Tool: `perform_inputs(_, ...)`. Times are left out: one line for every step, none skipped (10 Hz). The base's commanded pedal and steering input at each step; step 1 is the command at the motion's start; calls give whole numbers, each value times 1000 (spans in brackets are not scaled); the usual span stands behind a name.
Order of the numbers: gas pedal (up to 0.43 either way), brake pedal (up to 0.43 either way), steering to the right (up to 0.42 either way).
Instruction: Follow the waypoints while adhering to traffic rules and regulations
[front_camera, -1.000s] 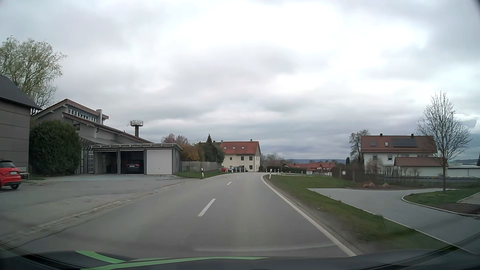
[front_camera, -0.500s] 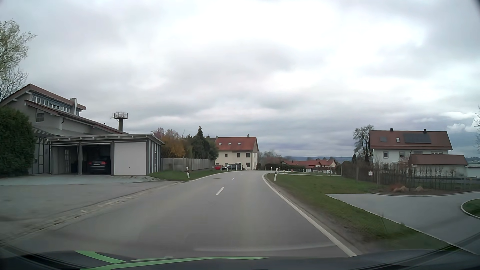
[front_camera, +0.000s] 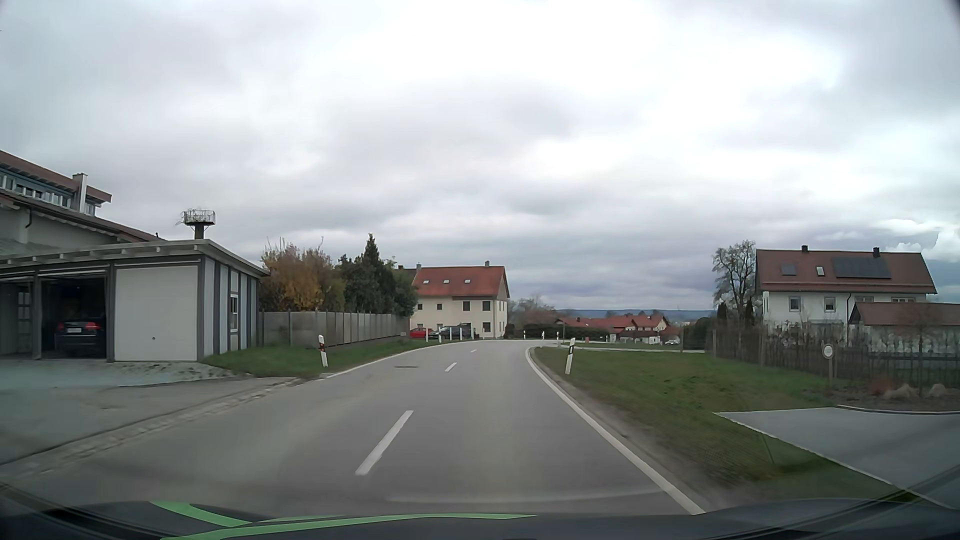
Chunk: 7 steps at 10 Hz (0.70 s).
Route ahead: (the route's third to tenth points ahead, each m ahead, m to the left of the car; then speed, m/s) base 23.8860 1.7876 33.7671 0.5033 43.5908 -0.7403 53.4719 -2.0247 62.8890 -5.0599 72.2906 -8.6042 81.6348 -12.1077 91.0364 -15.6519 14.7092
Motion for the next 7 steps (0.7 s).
perform_inputs(0, 0, 11)
perform_inputs(0, 0, 11)
perform_inputs(0, 0, 11)
perform_inputs(0, 0, 11)
perform_inputs(0, 0, 11)
perform_inputs(0, 0, 10)
perform_inputs(0, 0, 10)
